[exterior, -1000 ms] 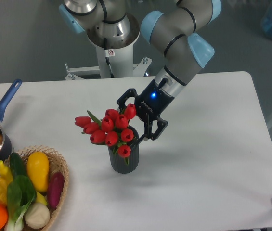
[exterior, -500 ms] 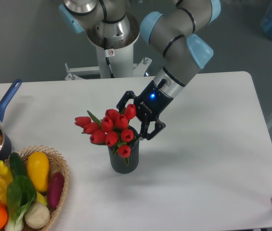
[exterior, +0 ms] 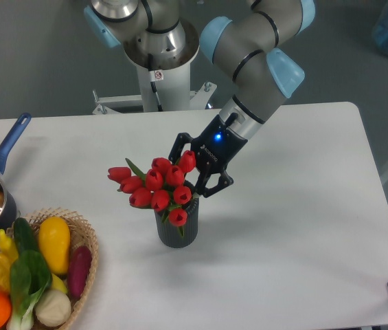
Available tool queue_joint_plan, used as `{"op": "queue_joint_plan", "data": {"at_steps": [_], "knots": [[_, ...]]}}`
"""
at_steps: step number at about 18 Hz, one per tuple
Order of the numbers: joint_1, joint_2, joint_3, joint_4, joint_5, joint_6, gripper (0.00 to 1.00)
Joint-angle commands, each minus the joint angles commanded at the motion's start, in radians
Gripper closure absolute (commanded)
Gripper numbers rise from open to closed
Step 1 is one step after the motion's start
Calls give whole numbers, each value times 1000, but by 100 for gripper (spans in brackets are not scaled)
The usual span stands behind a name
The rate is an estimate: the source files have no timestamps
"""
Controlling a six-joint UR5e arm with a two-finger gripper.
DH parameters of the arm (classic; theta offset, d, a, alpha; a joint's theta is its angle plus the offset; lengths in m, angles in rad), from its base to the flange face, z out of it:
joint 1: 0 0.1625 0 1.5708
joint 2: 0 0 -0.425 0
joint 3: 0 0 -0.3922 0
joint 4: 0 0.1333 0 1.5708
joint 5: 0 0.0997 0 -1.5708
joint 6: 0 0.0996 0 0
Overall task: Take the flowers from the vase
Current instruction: 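Close the gripper on the tulip bunch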
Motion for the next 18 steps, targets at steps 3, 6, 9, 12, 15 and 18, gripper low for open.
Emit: {"op": "queue_joint_plan", "data": {"at_steps": [3, 6, 9, 12, 15, 18], "knots": [[0, 3, -2, 0, 0, -2, 58], [0, 5, -5, -2, -2, -2, 61], [2, 5, -5, -2, -2, -2, 62], [3, 6, -5, -2, -2, -2, 64], [3, 8, -6, -2, -3, 0, 65], [5, 8, -6, -3, -37, -2, 65]]}}
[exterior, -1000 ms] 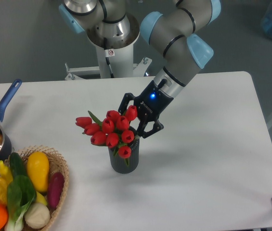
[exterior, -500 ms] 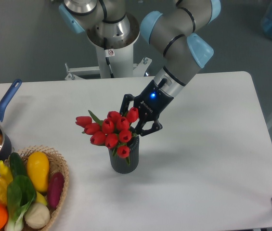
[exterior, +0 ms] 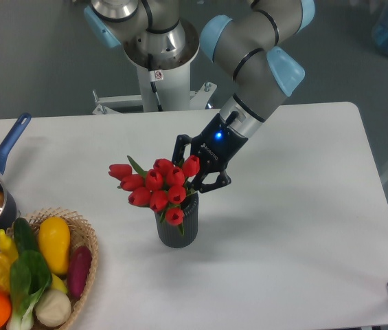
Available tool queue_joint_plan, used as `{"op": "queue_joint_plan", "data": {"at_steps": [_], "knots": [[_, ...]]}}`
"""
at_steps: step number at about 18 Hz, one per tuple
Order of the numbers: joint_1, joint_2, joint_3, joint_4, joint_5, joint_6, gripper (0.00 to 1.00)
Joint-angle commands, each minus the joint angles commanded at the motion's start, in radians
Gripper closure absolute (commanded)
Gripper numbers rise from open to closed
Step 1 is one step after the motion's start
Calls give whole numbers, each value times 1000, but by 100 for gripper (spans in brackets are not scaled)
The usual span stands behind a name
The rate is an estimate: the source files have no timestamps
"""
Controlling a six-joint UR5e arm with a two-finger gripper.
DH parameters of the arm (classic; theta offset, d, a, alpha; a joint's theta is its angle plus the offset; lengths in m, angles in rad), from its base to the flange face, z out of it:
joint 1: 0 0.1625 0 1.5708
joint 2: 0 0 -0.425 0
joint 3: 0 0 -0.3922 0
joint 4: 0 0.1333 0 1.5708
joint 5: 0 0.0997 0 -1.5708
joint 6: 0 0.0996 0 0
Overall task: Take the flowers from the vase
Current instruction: 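Close the gripper on the tulip bunch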
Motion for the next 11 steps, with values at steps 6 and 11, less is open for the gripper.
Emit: {"op": "queue_joint_plan", "data": {"at_steps": [6, 11], "knots": [[3, 2, -2, -2, -14, 0, 67], [11, 15, -2, -6, -14, 0, 67]]}}
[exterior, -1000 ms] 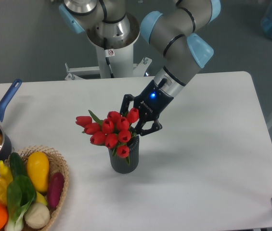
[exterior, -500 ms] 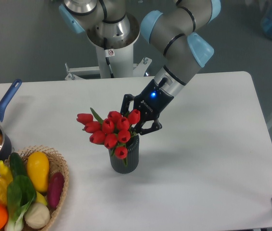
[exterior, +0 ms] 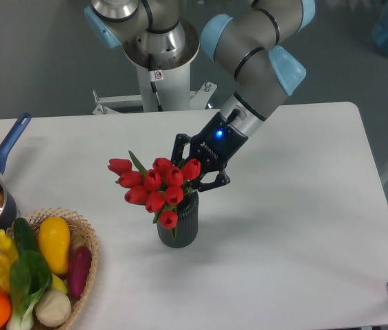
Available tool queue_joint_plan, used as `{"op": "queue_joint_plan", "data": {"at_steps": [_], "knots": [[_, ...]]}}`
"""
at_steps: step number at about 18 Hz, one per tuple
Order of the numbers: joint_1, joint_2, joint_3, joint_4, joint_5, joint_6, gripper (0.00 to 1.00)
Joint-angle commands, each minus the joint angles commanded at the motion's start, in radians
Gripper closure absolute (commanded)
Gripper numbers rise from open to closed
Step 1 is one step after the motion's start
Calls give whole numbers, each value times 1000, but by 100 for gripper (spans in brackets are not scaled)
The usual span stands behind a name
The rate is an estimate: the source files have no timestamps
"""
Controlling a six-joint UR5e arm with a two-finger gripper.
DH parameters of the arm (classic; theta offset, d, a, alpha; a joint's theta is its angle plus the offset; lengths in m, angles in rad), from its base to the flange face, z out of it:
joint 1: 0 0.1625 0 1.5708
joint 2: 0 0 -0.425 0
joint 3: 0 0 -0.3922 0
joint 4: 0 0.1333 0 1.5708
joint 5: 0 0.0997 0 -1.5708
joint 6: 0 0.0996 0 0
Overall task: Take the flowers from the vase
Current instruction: 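Close the gripper on the tulip bunch, then lift the tulip bunch up out of the gray vase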
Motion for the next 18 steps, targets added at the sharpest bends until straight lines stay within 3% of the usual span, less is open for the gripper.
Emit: {"op": "queue_joint_plan", "data": {"at_steps": [3, 18], "knots": [[5, 11, 0, -2, -11, -15, 72], [66, 84, 5, -3, -190, -86, 72]]}}
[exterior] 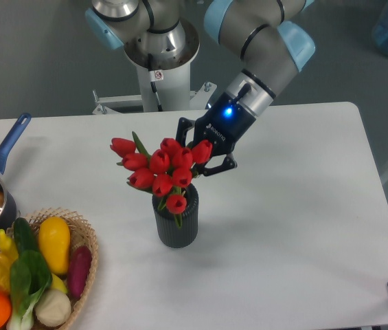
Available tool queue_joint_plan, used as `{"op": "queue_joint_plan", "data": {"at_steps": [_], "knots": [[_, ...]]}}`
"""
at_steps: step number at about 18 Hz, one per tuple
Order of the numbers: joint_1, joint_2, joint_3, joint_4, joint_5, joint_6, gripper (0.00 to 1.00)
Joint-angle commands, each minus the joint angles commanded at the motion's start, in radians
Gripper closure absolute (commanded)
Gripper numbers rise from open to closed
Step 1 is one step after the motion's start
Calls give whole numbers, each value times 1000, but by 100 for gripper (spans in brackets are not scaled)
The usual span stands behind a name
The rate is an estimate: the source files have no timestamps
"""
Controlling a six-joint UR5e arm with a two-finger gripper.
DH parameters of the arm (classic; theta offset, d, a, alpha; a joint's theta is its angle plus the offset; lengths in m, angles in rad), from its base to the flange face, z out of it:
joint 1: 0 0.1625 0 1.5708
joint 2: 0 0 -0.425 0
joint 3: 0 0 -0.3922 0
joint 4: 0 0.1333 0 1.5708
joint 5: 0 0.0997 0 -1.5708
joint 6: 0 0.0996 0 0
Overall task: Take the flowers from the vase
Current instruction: 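Lift the tulip bunch up out of the gray vase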
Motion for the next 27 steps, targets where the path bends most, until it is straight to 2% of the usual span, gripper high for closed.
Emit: {"op": "queue_joint_plan", "data": {"at_steps": [8, 16, 19, 27], "knots": [[34, 18, 8, 0, -45, -29, 72], [51, 43, 8, 0, -89, -103, 72], [72, 67, 5, -2, -107, -187, 75], [100, 89, 5, 0, -172, -238, 75]]}}
